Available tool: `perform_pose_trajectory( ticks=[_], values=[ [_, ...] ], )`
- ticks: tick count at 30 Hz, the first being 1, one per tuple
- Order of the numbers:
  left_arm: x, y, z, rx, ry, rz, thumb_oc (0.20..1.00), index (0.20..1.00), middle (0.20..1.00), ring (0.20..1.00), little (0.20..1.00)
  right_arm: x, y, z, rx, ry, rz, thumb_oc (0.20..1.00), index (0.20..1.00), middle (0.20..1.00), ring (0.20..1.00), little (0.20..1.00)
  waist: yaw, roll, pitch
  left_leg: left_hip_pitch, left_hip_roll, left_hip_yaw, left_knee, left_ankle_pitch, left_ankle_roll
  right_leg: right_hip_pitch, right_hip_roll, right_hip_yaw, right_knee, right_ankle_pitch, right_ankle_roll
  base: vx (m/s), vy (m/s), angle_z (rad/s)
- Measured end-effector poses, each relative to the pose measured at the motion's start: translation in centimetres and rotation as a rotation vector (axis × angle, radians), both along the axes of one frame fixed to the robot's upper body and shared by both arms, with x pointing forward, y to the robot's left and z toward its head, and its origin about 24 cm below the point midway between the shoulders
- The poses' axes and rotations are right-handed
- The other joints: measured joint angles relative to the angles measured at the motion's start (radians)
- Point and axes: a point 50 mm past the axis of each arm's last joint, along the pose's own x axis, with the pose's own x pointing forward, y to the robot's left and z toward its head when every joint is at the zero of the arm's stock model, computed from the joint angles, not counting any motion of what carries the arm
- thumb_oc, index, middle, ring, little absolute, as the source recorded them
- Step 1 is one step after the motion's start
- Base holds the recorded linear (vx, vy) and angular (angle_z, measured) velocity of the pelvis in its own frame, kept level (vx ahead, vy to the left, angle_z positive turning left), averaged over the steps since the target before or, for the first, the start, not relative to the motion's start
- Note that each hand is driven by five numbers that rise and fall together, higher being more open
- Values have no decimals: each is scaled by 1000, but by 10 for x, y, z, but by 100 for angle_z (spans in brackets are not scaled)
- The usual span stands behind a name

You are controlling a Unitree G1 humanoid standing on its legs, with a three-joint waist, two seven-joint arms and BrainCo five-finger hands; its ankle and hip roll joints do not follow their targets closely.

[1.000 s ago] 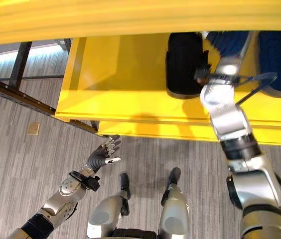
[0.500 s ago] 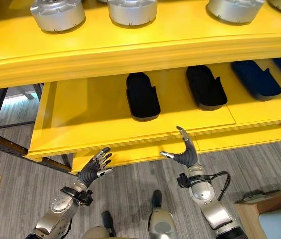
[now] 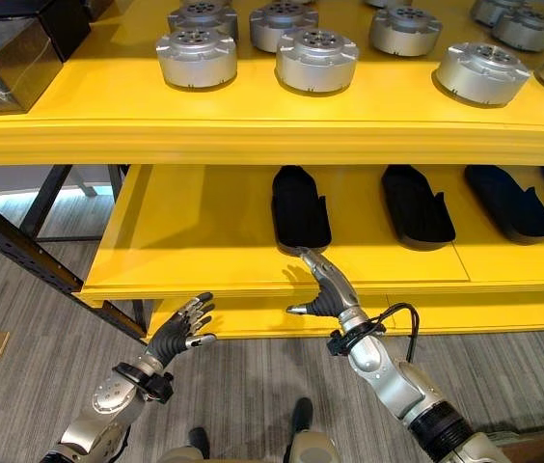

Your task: Move parts from the plastic box to the shelf.

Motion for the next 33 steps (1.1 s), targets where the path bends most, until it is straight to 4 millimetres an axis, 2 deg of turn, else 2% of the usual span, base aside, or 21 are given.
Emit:
perform_pose_trajectory(
  ticks=[2, 4, 9, 19, 26, 28, 33],
  values=[
    [3, 1, 2, 1, 1, -13, 1000, 1000, 1000, 1000, 1000, 14, -17, -13, -141, 53, -75, 1000, 1000, 1000, 1000, 1000, 28, 0, -5, -1, 2, -17, 1, 1, -1, 5, 5, -11, 0, -4, -2, 55, -36, 13],
    [-1, 4, -2, 10, 30, -10, 1000, 1000, 1000, 1000, 1000, 14, -21, -18, -183, 72, -91, 1000, 1000, 1000, 1000, 1000, 44, 5, -8, 1, 0, -19, 5, 3, -4, 6, 8, -16, 0, -4, -2, 53, -30, 9],
    [0, 3, -2, 5, 30, -49, 1000, 1000, 1000, 1000, 1000, 16, -33, -35, -287, 171, -128, 1000, 1000, 1000, 1000, 1000, 46, 7, -9, 5, 0, -24, 4, 1, -1, 20, 1, -24, 0, -10, 5, 38, -25, 5],
    [0, 2, -2, 3, 41, -77, 1000, 1000, 1000, 1000, 1000, 19, -49, -47, -360, 242, -190, 1000, 1000, 1000, 1000, 1000, 56, 31, -2, 0, 1, -29, 4, 1, -1, 18, 0, -31, 0, -12, 4, 2, -1, 1],
    [2, 3, -2, 5, 43, -80, 1000, 1000, 1000, 1000, 1000, 25, -54, -47, -393, 244, -209, 1000, 1000, 1000, 1000, 1000, 75, 52, 17, -5, 0, -43, 5, 1, -2, 15, 1, -38, 0, -14, 6, -4, -2, 2],
    [5, 3, 1, 6, 30, -81, 1000, 1000, 1000, 1000, 1000, 33, -55, -40, -401, 221, -217, 1000, 1000, 1000, 1000, 1000, 75, 53, 38, -6, -1, -44, 5, 2, -2, 14, 0, -39, 0, -13, 6, 0, 0, 0],
    [12, 2, 6, 7, 5, -91, 1000, 1000, 1000, 1000, 1000, 49, -52, -23, -424, 166, -220, 1000, 1000, 1000, 1000, 1000, 81, 61, 45, -5, 0, -45, 5, 5, -8, 15, 1, -40, 0, -12, 1, 0, 0, 0]
  ],
)
